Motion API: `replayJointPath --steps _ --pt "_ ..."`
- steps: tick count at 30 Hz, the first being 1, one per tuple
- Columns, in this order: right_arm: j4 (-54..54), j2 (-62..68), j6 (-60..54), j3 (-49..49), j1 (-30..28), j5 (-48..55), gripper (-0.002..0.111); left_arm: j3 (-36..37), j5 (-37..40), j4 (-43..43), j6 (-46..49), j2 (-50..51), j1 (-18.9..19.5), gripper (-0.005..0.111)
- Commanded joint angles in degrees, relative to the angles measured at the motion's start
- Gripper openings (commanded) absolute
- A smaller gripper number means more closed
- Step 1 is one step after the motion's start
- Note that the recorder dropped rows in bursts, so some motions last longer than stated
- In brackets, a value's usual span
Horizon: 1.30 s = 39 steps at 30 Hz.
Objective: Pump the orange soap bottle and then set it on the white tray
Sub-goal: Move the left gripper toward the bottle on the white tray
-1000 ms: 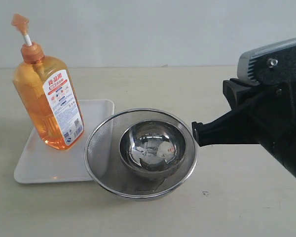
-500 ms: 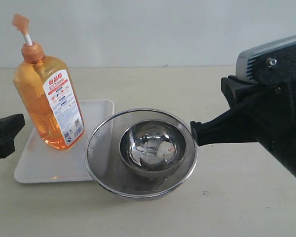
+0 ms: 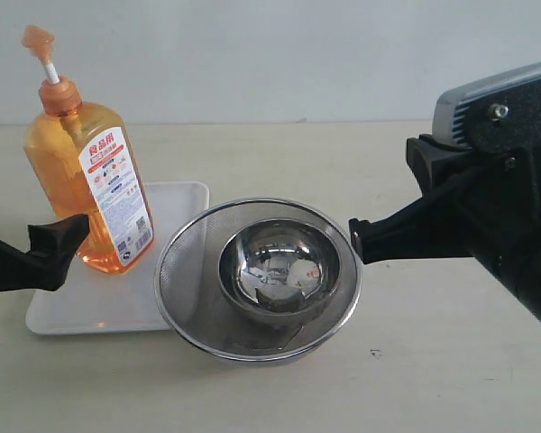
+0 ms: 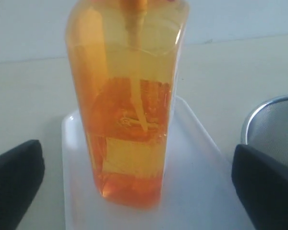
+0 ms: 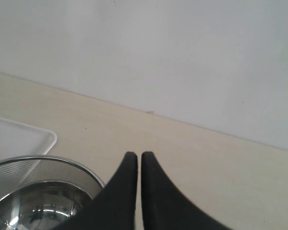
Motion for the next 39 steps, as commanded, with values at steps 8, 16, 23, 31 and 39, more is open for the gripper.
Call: replayJointPath --steps 8,16,23,31,39 --pt "-0.8 -0.5 -0.2 0.2 -0.1 -0.4 0.0 -3.6 -15.7 3.1 -2.0 10.3 0.1 0.11" --pt "-0.8 -0.5 -0.2 0.2 -0.1 -0.2 0.0 -9.0 -16.3 3.1 -1.0 17.2 0.1 0.11" --pt "-0.8 -0.5 -0.2 0.2 -0.1 -0.2 0.0 -10.0 -18.4 2.5 0.8 21.2 0.1 0.11" --pt "-0.9 -0.5 -0.2 0.2 -0.1 0.1 0.0 -10.1 -18.6 -6.4 6.3 21.9 0.1 0.11" --pt "-1.0 -0.5 -0.2 0.2 -0.1 0.2 0.0 -11.8 -17.5 -1.1 5.5 21.9 0.1 0.11"
